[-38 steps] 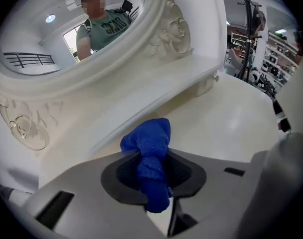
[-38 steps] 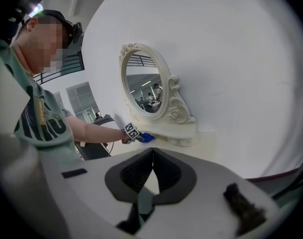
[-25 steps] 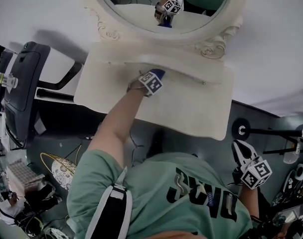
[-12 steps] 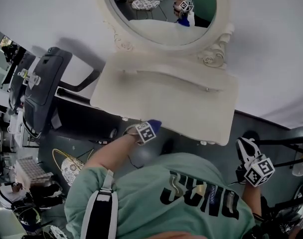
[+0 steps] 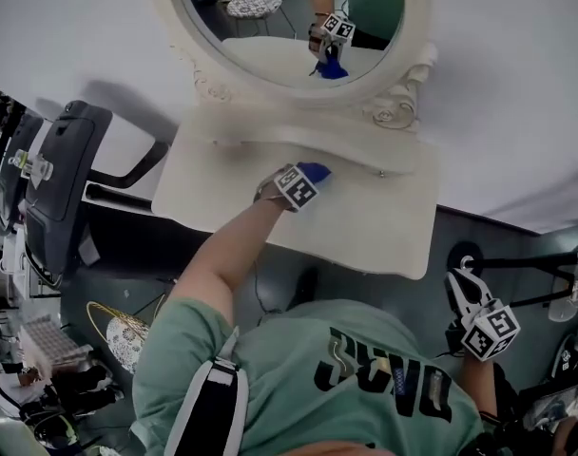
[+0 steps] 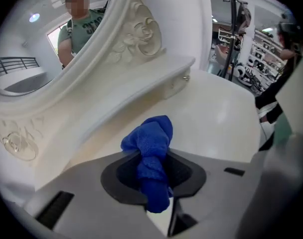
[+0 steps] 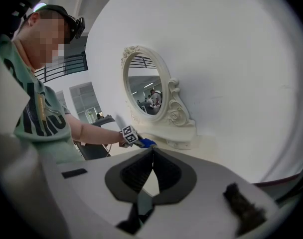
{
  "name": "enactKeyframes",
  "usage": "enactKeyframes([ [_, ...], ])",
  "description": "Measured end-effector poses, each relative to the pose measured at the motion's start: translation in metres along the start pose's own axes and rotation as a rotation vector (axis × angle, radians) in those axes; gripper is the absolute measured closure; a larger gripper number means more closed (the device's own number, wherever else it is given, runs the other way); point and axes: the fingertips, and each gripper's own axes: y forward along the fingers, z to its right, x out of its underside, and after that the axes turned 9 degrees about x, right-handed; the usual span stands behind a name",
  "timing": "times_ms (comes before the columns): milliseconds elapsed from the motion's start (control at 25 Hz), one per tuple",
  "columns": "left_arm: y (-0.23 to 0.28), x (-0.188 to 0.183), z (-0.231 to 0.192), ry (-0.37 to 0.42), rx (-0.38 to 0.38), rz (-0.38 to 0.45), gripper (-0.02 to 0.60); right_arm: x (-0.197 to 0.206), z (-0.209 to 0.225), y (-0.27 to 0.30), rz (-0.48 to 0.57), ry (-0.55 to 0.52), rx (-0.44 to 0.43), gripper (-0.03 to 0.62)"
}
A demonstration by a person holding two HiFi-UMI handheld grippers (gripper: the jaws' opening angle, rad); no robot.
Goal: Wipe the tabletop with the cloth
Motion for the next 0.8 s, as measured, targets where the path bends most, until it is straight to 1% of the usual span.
enactKeyframes([
  [80,0.020,-0.018,-0.023,0.003,-0.039,-0.004,0.480,0.002,-0.002,0.000,-0.026,-0.010,0.018,0.582],
  [200,0.043,-0.030,-0.045,0.015,-0.078,-0.044,0.480,0.006,0.003,0.000,-0.050,-0.005,0.051,0.582],
  [320,0.059,-0.031,-0.053,0.005,-0.077,-0.076,0.482,0.011,0.010,0.000,-0.066,0.005,0.071,0.582],
  [400,0.059,-0.030,-0.048,0.044,-0.061,-0.095,0.482,0.014,0.012,-0.001,-0.071,0.006,0.071,0.582],
  [480,0.055,-0.020,-0.031,0.078,-0.019,-0.128,0.482,0.015,0.011,0.000,-0.070,0.001,0.063,0.582],
  [560,0.046,-0.001,-0.005,0.095,0.028,-0.155,0.483,0.012,0.007,-0.001,-0.057,-0.008,0.048,0.582],
  [680,0.028,0.037,0.052,0.136,0.098,-0.190,0.483,0.005,0.005,-0.007,-0.023,-0.020,0.024,0.582],
  [800,0.008,0.078,0.110,0.149,0.156,-0.230,0.483,0.001,0.007,-0.016,0.010,-0.014,0.002,0.582],
])
